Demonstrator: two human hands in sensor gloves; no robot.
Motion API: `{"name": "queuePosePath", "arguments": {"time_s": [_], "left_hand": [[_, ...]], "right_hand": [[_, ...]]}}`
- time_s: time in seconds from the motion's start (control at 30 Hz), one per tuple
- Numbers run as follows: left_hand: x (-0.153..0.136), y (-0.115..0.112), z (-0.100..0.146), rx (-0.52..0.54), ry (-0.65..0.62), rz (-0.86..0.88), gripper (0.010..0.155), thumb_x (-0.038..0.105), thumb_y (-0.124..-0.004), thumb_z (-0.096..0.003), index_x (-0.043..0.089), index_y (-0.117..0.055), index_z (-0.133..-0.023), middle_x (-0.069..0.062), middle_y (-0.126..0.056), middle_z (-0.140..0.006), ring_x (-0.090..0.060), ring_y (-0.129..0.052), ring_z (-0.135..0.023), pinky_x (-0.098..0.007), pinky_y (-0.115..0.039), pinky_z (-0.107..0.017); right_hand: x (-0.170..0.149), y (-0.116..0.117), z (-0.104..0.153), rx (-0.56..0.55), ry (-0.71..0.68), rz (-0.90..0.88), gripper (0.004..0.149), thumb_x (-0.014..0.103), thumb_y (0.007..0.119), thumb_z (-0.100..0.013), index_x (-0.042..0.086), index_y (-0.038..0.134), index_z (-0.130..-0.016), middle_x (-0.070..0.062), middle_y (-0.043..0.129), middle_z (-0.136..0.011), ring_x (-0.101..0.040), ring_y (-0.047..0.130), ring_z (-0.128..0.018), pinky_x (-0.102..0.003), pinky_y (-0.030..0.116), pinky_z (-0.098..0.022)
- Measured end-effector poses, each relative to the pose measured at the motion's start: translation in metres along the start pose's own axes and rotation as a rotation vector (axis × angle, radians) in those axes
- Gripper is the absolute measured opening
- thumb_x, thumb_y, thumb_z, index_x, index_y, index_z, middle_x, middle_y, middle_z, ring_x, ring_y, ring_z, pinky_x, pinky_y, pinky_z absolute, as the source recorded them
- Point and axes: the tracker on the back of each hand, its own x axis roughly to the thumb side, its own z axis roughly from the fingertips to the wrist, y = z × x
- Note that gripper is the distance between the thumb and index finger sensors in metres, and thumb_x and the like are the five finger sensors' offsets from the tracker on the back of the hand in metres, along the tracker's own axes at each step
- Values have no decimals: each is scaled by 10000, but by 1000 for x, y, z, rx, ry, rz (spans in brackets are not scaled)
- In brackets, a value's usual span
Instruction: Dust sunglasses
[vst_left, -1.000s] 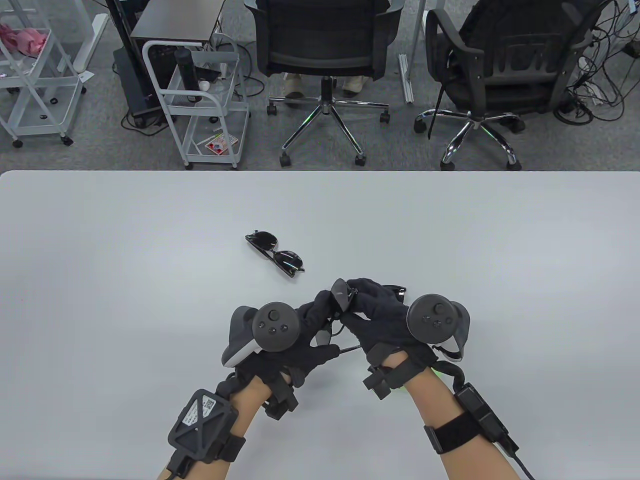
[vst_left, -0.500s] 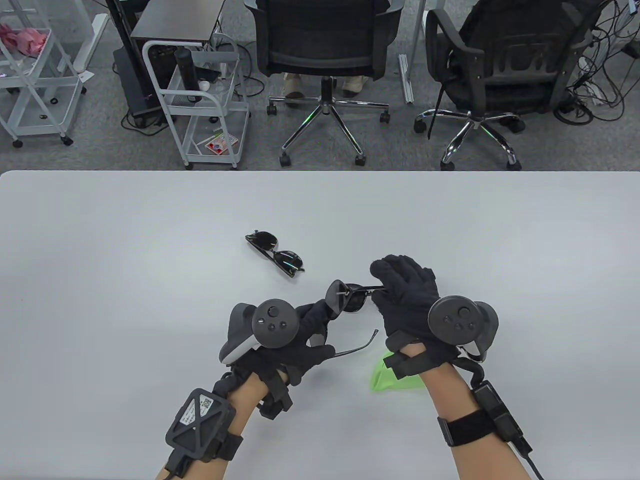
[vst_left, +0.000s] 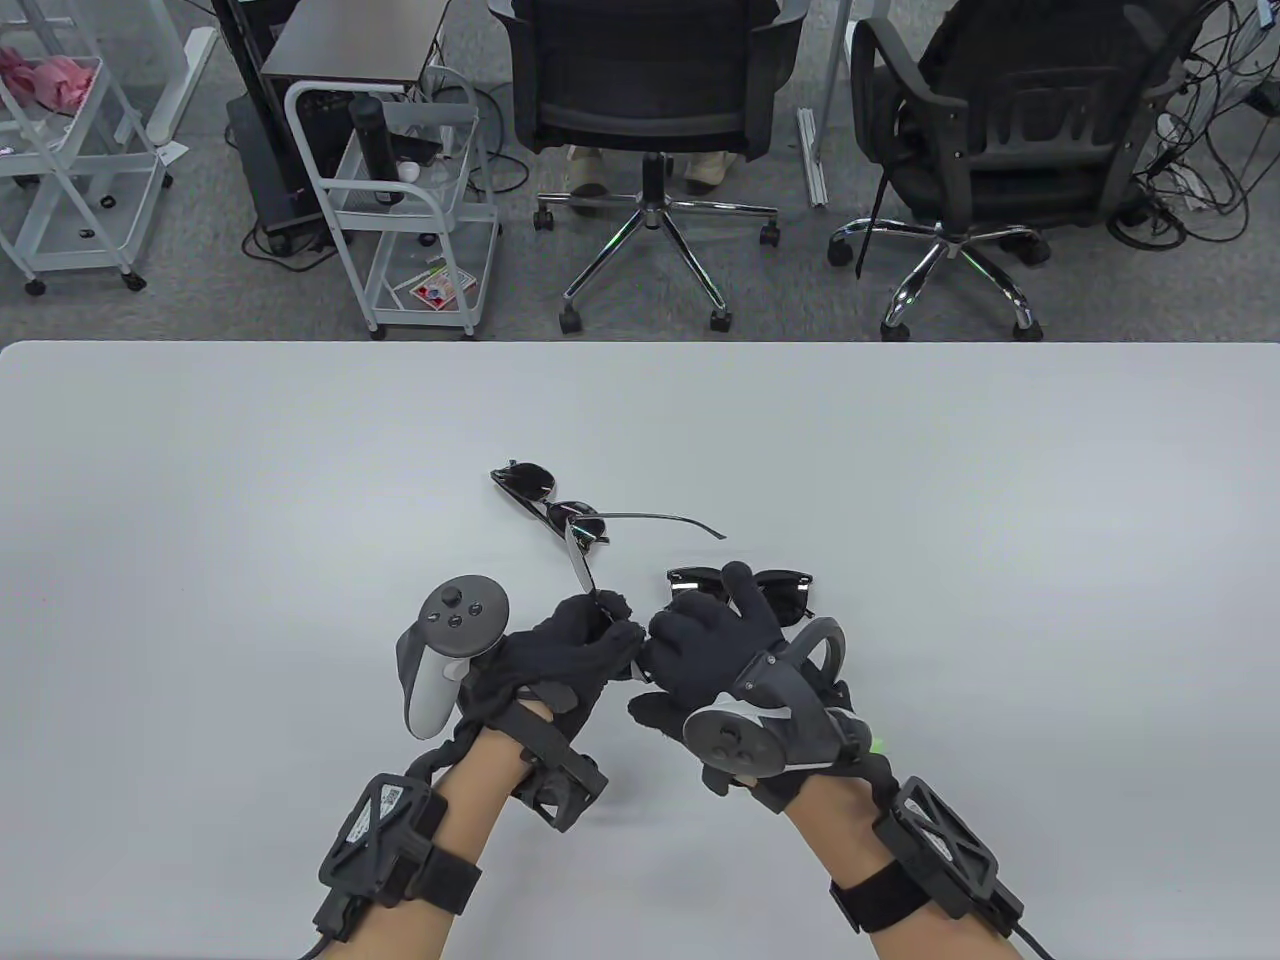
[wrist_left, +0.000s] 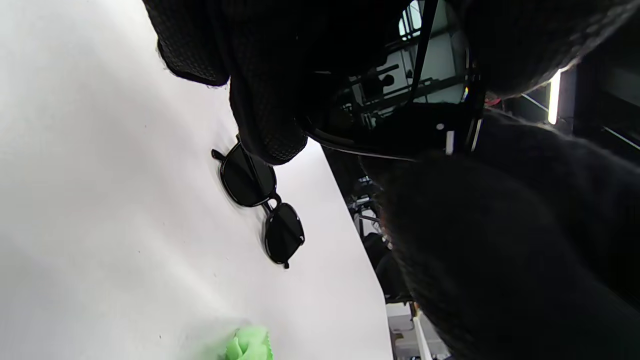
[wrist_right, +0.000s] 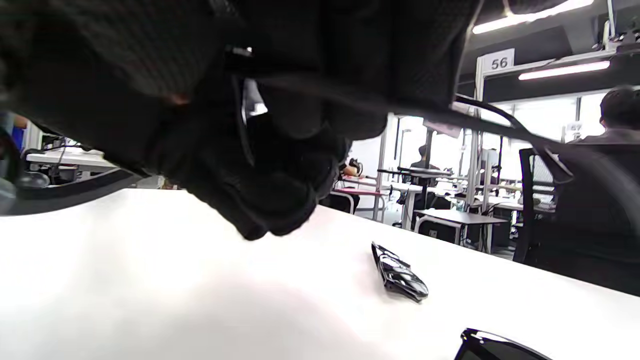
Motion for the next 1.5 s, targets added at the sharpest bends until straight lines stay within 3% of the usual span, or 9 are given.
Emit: {"name": "queuePosePath", "arguments": {"time_s": [0.2,0.37,0.43,0.53,0.6,0.67,0.77,0.93,1.5], "left_hand": [[3,-5,-1,-26,-7,-32,834,696,-716,-360,206,-589,-1022,-43,-727,-1017,-219,-1030,-825,-458,-712,-702],[29,10,12,274,-132,-649,724,708,-747,-320,305,-787,-920,78,-949,-840,-109,-1147,-573,-437,-795,-650],[41,15,23,445,-210,-821,712,699,-769,-318,360,-739,-943,139,-911,-876,-71,-1109,-652,-427,-772,-685],[46,10,25,393,-295,-876,904,649,-844,-311,417,-415,-1073,173,-546,-1123,-173,-704,-1073,-526,-568,-795],[43,-3,22,276,-345,-999,1019,637,-877,-289,445,-239,-1060,208,-320,-1179,-227,-404,-1167,-556,-415,-831],[41,-17,21,254,-388,-1195,1079,638,-907,-253,472,-179,-1031,241,-247,-1178,-208,-336,-1173,-549,-379,-839],[43,-35,24,328,-471,-1456,1126,653,-924,-204,464,-169,-1018,248,-283,-1171,-159,-442,-1167,-528,-429,-846],[51,-44,29,412,-546,-1548,1086,588,-961,-244,396,-233,-1026,218,-493,-1115,-53,-776,-1004,-477,-560,-827],[61,-52,33,474,-573,-1701,997,564,-970,-263,401,-370,-1043,223,-656,-1042,-85,-892,-923,-456,-637,-797]], "right_hand": [[-14,-1,0,11,73,-127,424,434,833,-443,123,994,-681,-113,1003,-795,-410,944,-771,-736,540,-614],[-41,-7,6,38,95,-160,423,414,805,-431,135,985,-693,-104,988,-815,-408,915,-810,-751,511,-621],[-52,-4,9,109,71,-209,422,405,805,-429,138,978,-706,-99,974,-838,-415,891,-835,-760,495,-624],[-61,-2,10,143,83,-233,417,396,806,-426,144,977,-710,-94,963,-855,-426,862,-863,-767,477,-624],[-66,-4,11,168,90,-287,416,395,804,-426,153,974,-718,-85,953,-873,-429,844,-881,-769,468,-623],[-68,-6,12,192,93,-366,414,385,807,-427,156,971,-730,-91,938,-892,-449,814,-899,-773,453,-622],[-71,-8,11,222,92,-506,411,376,805,-430,160,968,-739,-94,925,-907,-459,798,-906,-772,450,-618],[-79,-7,13,224,106,-613,412,374,802,-435,151,971,-737,-102,924,-907,-466,798,-901,-772,451,-612],[-90,-8,19,197,149,-629,405,368,802,-439,172,962,-756,-108,916,-914,-476,786,-902,-774,440,-610]]}}
